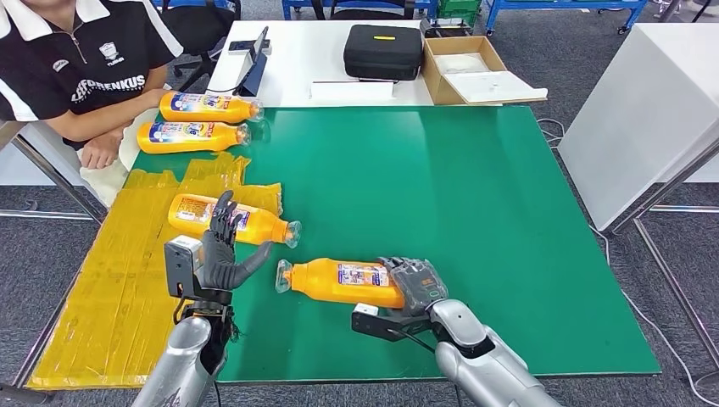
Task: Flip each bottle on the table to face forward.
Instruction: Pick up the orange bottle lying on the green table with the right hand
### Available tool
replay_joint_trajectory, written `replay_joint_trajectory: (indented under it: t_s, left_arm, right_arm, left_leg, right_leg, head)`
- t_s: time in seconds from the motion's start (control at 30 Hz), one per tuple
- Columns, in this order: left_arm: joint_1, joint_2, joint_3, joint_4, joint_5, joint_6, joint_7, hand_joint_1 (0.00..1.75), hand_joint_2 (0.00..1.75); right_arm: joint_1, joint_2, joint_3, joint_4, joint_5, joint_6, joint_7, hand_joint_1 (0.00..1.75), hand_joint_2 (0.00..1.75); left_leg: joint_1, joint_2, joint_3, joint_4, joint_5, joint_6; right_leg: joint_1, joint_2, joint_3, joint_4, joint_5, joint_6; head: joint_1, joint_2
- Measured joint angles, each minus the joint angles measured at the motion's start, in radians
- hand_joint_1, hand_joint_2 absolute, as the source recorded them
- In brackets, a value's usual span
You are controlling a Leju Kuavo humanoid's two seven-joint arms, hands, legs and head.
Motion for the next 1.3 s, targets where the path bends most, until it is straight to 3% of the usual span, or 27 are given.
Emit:
replay_joint_trajectory:
  t_s: [0.23,0.47,0.73,0.93,1.3]
  left_arm:
    - [0.012,0.004,0.000,0.000,0.016,0.007,-0.010,0.00,1.75]
    - [0.022,0.004,0.000,0.000,0.021,0.013,-0.011,0.00,1.75]
    - [0.032,0.004,0.000,0.000,0.027,0.010,-0.009,0.00,1.75]
    - [0.025,-0.003,0.001,0.000,0.060,-0.021,0.015,0.00,1.75]
    - [0.018,-0.021,-0.031,-0.007,0.124,-0.166,0.093,0.00,1.75]
  right_arm:
    - [0.001,0.001,0.004,0.006,-0.038,-0.035,-0.014,1.75,1.75]
    - [0.039,0.006,-0.022,0.004,-0.117,-0.209,-0.087,1.75,1.75]
    - [0.072,0.016,-0.062,-0.005,-0.165,-0.301,-0.137,1.75,1.75]
    - [0.089,0.082,-0.171,-0.002,-0.390,-0.539,-0.339,1.75,1.75]
    - [0.124,0.237,-0.432,-0.001,-0.428,-0.551,-0.556,1.75,1.75]
  left_leg:
    - [0.000,0.000,-0.001,0.000,0.000,0.000]
    - [0.000,-0.002,-0.006,0.000,0.001,0.001]
    - [0.000,-0.003,-0.012,0.000,0.001,0.001]
    - [0.000,-0.002,-0.016,0.000,0.002,0.001]
    - [0.000,-0.002,-0.018,0.000,0.002,0.001]
  right_leg:
    - [0.000,0.000,0.000,0.000,0.000,0.000]
    - [0.000,-0.001,-0.003,0.000,0.000,0.000]
    - [0.000,-0.001,-0.010,0.001,0.000,0.000]
    - [0.001,0.000,-0.014,0.001,0.001,0.001]
    - [0.000,-0.001,-0.016,0.001,0.001,0.001]
  head:
    - [0.000,0.000]
    - [0.000,0.000]
    - [0.000,0.000]
    - [0.000,0.000]
    - [0.000,0.000]
